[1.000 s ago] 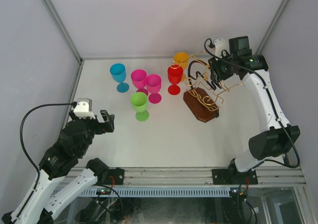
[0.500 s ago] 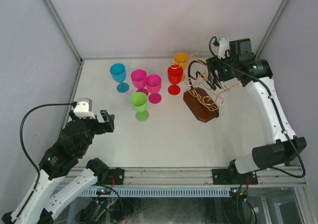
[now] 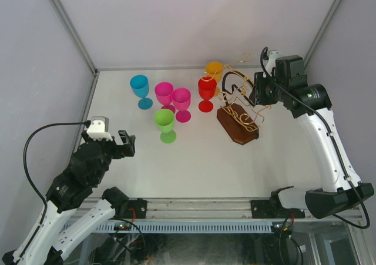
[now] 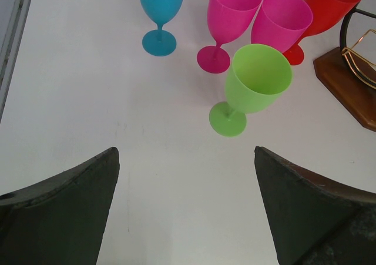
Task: Place the wine glass upside down on the wine glass rack
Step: Move the wine rack to the center of the board.
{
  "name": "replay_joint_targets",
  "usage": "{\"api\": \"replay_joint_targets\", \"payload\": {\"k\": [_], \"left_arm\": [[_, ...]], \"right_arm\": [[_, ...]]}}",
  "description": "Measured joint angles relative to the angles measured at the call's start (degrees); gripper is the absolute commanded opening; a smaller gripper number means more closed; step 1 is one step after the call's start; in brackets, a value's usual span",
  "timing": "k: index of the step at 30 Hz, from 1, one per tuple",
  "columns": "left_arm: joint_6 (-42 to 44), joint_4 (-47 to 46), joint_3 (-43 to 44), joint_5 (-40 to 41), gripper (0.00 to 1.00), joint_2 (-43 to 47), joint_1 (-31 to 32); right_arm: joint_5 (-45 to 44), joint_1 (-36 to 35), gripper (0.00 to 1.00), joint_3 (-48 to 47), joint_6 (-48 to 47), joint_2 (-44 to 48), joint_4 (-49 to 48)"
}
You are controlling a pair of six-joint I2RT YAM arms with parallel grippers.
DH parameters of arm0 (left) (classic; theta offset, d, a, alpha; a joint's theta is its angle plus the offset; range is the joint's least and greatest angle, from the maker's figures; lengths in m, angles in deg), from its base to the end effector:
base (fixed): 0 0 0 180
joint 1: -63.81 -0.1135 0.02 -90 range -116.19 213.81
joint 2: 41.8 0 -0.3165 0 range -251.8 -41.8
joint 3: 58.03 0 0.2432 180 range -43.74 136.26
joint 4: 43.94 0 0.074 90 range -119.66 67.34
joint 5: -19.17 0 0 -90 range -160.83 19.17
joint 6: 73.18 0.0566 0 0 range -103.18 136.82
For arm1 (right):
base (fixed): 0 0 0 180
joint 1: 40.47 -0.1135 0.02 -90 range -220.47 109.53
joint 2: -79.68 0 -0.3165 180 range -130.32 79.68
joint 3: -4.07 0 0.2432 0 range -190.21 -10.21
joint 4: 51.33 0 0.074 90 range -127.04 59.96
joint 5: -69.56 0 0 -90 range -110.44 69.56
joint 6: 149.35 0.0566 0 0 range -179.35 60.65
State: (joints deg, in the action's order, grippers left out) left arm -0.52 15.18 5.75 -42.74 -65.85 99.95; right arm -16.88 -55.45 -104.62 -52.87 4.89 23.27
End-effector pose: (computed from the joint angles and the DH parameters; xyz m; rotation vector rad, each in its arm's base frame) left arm 0.0439 0.0009 0.3568 -0.0211 1.8716 -0.1755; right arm 0.2288 0.0648 0.4695 -0.2026 2.2848 0.2660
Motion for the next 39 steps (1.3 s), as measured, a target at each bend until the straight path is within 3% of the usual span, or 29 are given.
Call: {"api": "replay_joint_targets", "payload": {"k": [6, 13, 39], "left_arm": [[0.0, 0.0, 0.0, 0.0, 1.00, 0.0, 0.0], [0.0, 0.0, 0.0, 0.0, 1.00, 0.0, 0.0], [0.0, 0.0, 0.0, 0.0, 1.00, 0.0, 0.0]], "right_arm": [[5.9, -0.2, 0.18, 2.2, 1.9, -0.2, -1.1], [7.0, 0.7, 0.05, 5.4, 2.8, -2.2, -1.6], [-3.8, 6.8, 0.04, 4.3, 1.8, -7.3, -0.1]]}}
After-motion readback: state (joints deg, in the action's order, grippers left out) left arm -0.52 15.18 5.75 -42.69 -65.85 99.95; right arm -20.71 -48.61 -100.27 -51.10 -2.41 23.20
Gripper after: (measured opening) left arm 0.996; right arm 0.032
